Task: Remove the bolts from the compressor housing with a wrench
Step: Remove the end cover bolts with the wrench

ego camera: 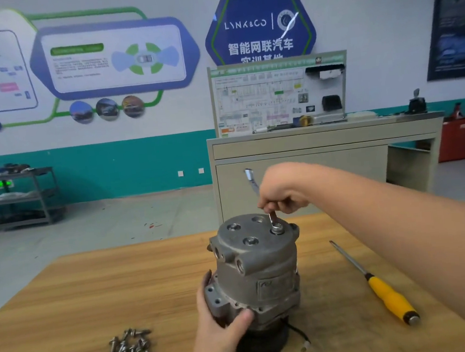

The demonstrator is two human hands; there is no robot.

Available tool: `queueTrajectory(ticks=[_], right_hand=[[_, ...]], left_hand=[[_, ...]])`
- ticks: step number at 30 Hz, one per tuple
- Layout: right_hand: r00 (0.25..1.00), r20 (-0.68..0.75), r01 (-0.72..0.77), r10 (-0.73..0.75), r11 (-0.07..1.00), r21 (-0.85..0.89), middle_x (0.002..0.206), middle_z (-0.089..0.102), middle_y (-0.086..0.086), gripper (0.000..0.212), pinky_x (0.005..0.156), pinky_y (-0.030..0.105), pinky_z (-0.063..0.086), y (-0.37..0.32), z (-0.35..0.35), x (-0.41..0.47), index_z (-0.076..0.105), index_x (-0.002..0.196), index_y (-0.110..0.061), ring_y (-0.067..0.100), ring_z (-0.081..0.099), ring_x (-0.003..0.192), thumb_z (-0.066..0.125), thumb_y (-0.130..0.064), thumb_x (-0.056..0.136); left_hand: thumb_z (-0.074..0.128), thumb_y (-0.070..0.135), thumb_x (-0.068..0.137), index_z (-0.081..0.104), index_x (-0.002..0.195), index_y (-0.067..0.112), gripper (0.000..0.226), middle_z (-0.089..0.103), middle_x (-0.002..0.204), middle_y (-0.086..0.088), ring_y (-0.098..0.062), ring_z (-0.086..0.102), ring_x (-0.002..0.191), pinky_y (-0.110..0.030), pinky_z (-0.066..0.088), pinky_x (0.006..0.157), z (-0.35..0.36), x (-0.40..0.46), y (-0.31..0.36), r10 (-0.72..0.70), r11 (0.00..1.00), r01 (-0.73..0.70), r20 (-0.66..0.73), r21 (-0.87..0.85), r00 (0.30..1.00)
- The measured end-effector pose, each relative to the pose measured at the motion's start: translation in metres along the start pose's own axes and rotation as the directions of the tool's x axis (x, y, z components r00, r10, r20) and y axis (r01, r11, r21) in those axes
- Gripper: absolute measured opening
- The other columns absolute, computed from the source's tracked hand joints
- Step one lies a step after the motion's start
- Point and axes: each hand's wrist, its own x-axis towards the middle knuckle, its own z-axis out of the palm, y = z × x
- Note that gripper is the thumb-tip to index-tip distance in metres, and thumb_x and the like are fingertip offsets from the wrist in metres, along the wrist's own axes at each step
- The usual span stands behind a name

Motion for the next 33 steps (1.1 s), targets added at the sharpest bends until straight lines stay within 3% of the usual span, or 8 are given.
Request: queueTrajectory(ticks=[5, 8, 11, 16, 20, 24, 28, 33], right_hand=[[0.882, -0.063, 0.333, -0.468, 0.712, -0.618, 0.070, 0.045, 0.003, 0.020, 0.051, 0.024, 0.040, -0.001, 0.034, -0.028, 0.059, 0.087, -0.004, 0.021, 0.049, 0.069, 0.045, -0.013, 0.098], [0.768, -0.113, 0.393, -0.630, 0.604, -0.694, 0.091, 0.057, 0.005, 0.023, 0.072, 0.034, 0.048, 0.016, 0.049, -0.035, 0.061, 0.110, -0.011, 0.027, 0.057, 0.090, 0.045, -0.026, 0.101], [0.607, -0.157, 0.463, -0.779, 0.507, -0.727, 0.091, 0.056, 0.001, 0.021, 0.071, 0.039, 0.052, 0.037, 0.060, -0.049, 0.052, 0.099, -0.021, 0.022, 0.056, 0.082, 0.039, -0.038, 0.102], [0.436, -0.284, 0.564, -0.854, 0.505, -0.653, 0.079, 0.044, -0.013, 0.050, 0.061, 0.029, 0.040, 0.075, 0.068, -0.069, 0.043, 0.078, -0.028, 0.010, 0.044, 0.079, 0.021, -0.073, 0.084], [0.535, -0.528, 0.769, -0.659, 0.639, -0.018, 0.062, 0.053, -0.011, 0.067, 0.057, 0.023, 0.040, 0.104, 0.062, -0.067, 0.061, 0.066, -0.021, 0.003, 0.051, 0.063, 0.030, -0.079, 0.081], [0.900, -0.373, 0.425, -0.225, 0.259, 0.868, 0.049, 0.054, 0.001, 0.023, 0.033, 0.017, 0.032, 0.115, 0.044, -0.048, 0.065, 0.082, -0.005, 0.007, 0.047, 0.038, 0.057, -0.023, 0.094], [0.987, -0.051, 0.061, -0.153, 0.061, 0.996, 0.042, 0.052, 0.002, 0.025, 0.027, 0.011, 0.031, 0.106, 0.021, -0.033, 0.050, 0.070, -0.008, 0.004, 0.048, 0.030, 0.055, -0.010, 0.094], [0.943, -0.266, 0.259, -0.200, -0.062, 0.964, 0.041, 0.048, -0.004, 0.026, 0.028, 0.009, 0.025, 0.083, -0.014, -0.034, 0.049, 0.068, -0.013, 0.000, 0.041, 0.030, 0.061, -0.010, 0.090]], left_hand=[[0.087, 0.064, 0.015, 0.014, 0.136, 0.029, 0.146, 0.043, 0.133, 0.013, 0.012, 0.049, 0.113, -0.003, 0.042, 0.081, 0.007, -0.001, 0.000, 0.047, 0.995, -0.046, -0.010, 0.083, 0.999], [0.089, 0.059, 0.011, 0.012, 0.136, 0.026, 0.150, 0.044, 0.132, 0.009, 0.004, 0.048, 0.117, -0.006, 0.039, 0.086, 0.014, -0.004, 0.003, 0.055, 0.997, -0.054, -0.023, 0.056, 0.998], [0.095, 0.039, 0.012, 0.011, 0.136, 0.015, 0.152, 0.042, 0.133, 0.005, 0.019, 0.046, 0.103, 0.001, 0.037, 0.081, 0.020, -0.007, 0.008, 0.103, 0.993, -0.100, -0.038, 0.070, 0.994], [0.087, 0.027, 0.042, 0.032, 0.135, 0.007, 0.109, 0.052, 0.133, -0.008, -0.010, 0.052, 0.121, -0.017, 0.040, 0.098, 0.018, -0.010, 0.004, 0.160, 0.972, -0.157, -0.005, 0.177, 0.987], [0.086, 0.039, 0.038, 0.041, 0.130, 0.007, 0.107, 0.058, 0.125, -0.005, -0.008, 0.056, 0.116, -0.020, 0.043, 0.098, 0.015, -0.010, 0.002, 0.200, 0.960, -0.184, -0.055, 0.213, 0.978], [0.086, 0.045, 0.032, 0.041, 0.133, 0.010, 0.116, 0.057, 0.127, -0.002, -0.003, 0.054, 0.116, -0.012, 0.042, 0.093, 0.014, -0.005, -0.002, 0.209, 0.958, -0.193, -0.055, 0.210, 0.976], [0.085, 0.045, 0.031, 0.041, 0.131, 0.012, 0.114, 0.058, 0.124, 0.002, 0.008, 0.056, 0.108, -0.002, 0.040, 0.082, 0.015, -0.002, -0.001, 0.199, 0.964, -0.183, -0.066, 0.194, 0.978], [0.084, 0.049, 0.032, 0.043, 0.131, 0.016, 0.112, 0.056, 0.125, 0.001, -0.001, 0.054, 0.115, -0.008, 0.041, 0.087, 0.013, 0.000, -0.003, 0.220, 0.953, -0.199, -0.067, 0.229, 0.973]])
